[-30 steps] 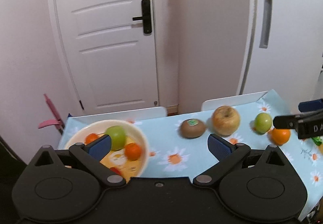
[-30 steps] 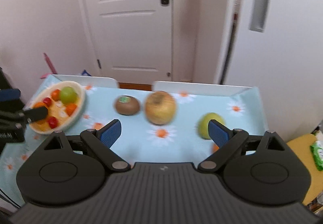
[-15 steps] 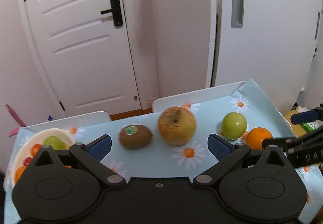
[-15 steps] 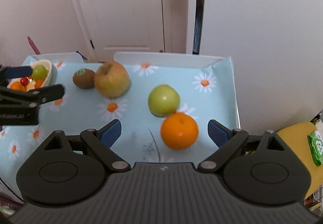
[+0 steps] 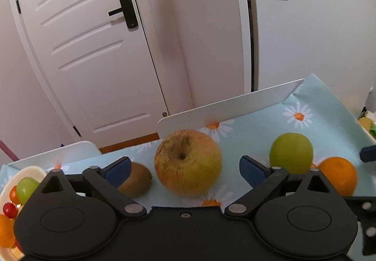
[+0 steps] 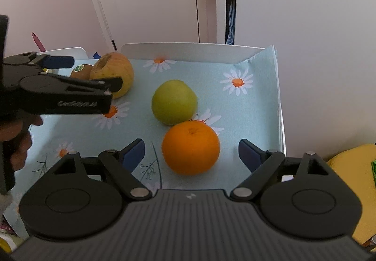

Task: Organize fruits
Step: 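Grasp the yellowish apple with the left tool while the right tool grasps an orange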

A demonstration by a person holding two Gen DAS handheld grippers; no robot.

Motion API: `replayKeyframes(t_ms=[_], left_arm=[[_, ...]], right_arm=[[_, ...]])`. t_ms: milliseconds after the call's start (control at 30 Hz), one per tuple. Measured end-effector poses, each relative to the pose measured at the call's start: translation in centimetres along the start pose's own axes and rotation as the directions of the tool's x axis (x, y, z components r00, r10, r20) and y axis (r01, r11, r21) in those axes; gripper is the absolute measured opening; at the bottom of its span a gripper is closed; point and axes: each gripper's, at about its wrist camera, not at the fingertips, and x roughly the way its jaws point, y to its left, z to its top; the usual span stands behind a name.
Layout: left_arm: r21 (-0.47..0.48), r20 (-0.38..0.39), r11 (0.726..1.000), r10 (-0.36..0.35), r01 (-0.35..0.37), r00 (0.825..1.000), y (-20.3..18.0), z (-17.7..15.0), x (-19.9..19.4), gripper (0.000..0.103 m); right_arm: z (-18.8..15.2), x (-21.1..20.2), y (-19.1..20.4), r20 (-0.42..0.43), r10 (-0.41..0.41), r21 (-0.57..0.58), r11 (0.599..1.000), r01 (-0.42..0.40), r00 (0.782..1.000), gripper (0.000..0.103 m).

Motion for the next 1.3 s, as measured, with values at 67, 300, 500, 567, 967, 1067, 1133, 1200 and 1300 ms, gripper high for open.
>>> replayKeyframes(t_ms=[67, 300, 500, 567, 967, 1067, 1133, 1200, 1300], left_arm=[[0.009, 0.002, 1.000, 0.011, -0.011, 1.000, -0.4, 0.1, 0.8, 0.095], [0.019, 0.003, 0.999, 0.033, -0.033, 0.999, -1.1, 0.0, 2.6, 0.088], [0.023, -0.023, 0.999, 0.040, -0.040, 0.999, -1.2, -0.2, 3.3, 0.079], [0.011, -0.026, 0.999, 0.031, -0.031, 0.999, -1.0, -0.2, 3.3, 0.079], [0.040, -0.035, 0.999, 0.023, -0.022, 0.999, -1.4, -0.6, 2.4, 0.078], [0.042, -0.040, 0.999, 0.018, -0.017, 0.999, -1.5, -0.8, 2.1, 0.078], [0.037, -0.046, 0.999, 0.014, -0.012, 0.999, -1.5, -1.0, 1.9, 0.078], [0.031, -0.051, 0.999, 0.011, -0.009, 0.999, -1.6, -1.1, 1.6, 0.078], [0.026, -0.058, 1.000, 0.008, -0.006, 0.998, -1.7, -1.4, 1.1, 0.078]], right_arm=[[0.0, 0.4, -0.3, -0.008, 0.007, 0.002, 1.000, -0.007, 1.000, 0.096], [0.0, 0.9, -0.8, -0.016, 0.026, -0.009, 1.000, -0.026, 1.000, 0.091], [0.0, 1.1, -0.5, -0.027, 0.051, -0.020, 0.998, -0.052, 0.998, 0.084], [0.1, 1.3, -0.5, -0.029, 0.048, -0.027, 0.998, -0.049, 0.998, 0.084], [0.0, 1.6, -0.6, -0.025, 0.055, -0.027, 0.998, -0.056, 0.998, 0.075], [-0.2, 1.5, -0.6, -0.021, 0.056, -0.023, 0.998, -0.056, 0.998, 0.074], [-0.2, 1.5, -0.6, -0.021, 0.056, -0.024, 0.998, -0.056, 0.998, 0.074], [-0.2, 1.4, -0.5, -0.024, 0.054, -0.028, 0.998, -0.055, 0.998, 0.074], [-0.2, 1.1, -0.3, -0.021, 0.051, -0.031, 0.998, -0.052, 0.998, 0.074]])
